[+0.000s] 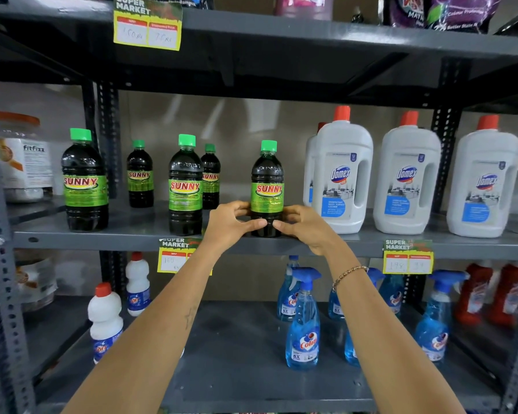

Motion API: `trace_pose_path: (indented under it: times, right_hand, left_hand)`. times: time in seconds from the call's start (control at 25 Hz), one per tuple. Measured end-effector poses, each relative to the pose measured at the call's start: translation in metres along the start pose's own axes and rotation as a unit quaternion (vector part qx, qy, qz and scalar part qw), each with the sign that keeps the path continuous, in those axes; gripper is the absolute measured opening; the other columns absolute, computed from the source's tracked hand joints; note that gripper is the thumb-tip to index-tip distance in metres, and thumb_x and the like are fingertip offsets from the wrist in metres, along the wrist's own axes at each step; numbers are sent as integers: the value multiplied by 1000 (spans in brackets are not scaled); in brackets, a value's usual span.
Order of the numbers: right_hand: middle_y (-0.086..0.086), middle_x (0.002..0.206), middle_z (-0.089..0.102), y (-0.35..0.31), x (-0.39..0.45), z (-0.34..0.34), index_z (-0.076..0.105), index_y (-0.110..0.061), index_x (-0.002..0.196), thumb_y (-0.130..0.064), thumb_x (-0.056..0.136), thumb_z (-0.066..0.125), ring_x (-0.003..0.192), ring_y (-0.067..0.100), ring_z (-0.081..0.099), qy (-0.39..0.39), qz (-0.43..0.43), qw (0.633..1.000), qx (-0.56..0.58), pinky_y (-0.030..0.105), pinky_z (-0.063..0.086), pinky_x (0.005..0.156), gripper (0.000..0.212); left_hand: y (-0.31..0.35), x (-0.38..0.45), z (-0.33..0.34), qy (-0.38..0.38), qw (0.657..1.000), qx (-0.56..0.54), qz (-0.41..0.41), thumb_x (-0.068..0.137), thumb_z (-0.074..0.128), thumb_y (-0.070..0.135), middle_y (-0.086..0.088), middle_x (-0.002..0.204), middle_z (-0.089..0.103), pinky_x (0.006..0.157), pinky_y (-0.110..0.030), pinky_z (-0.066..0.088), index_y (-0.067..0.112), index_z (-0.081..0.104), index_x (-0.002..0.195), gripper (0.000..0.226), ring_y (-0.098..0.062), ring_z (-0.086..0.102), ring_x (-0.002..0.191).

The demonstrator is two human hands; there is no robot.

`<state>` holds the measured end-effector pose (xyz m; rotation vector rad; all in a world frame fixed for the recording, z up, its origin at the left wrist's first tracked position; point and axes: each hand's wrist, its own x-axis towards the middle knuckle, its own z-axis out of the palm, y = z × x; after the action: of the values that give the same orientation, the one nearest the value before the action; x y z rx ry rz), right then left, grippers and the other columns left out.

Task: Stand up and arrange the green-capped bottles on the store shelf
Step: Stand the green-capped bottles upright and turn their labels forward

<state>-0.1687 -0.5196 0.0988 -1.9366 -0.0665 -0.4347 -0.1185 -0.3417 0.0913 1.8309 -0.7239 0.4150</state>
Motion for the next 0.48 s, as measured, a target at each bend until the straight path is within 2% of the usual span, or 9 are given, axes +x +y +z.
trace_pose_path:
  times: [0.2, 0.36, 0.48]
  right_hand:
    - [14, 131, 60, 0, -3, -1, 48, 0, 134, -8, 84, 70, 116, 19, 56, 5, -2, 1000, 9, 37, 46, 104, 55]
    - [14, 132, 59, -3, -6, -1, 47, 0, 135, -7, 85, 69, 117, 20, 56, 1, 6, 1000, 11, 35, 46, 102, 55]
    - [11, 127, 60, -3, -11, 2, 46, -3, 133, -8, 86, 68, 110, 17, 56, 14, 3, 1000, 1, 31, 47, 97, 51]
  left_hand:
    - [0, 0, 2, 2, 1000, 9, 7, 72, 81, 27, -7, 120, 66, 76, -7, 44, 9, 61, 123, 57, -5, 58, 100]
    - [0, -1, 2, 4, 1000, 14, 8, 73, 80, 27, -8, 119, 66, 84, -16, 46, 8, 61, 124, 58, -5, 59, 100]
    - [-2, -7, 7, 8, 1000, 10, 14, 75, 78, 26, -11, 117, 67, 85, -15, 49, 7, 61, 123, 55, -12, 64, 103]
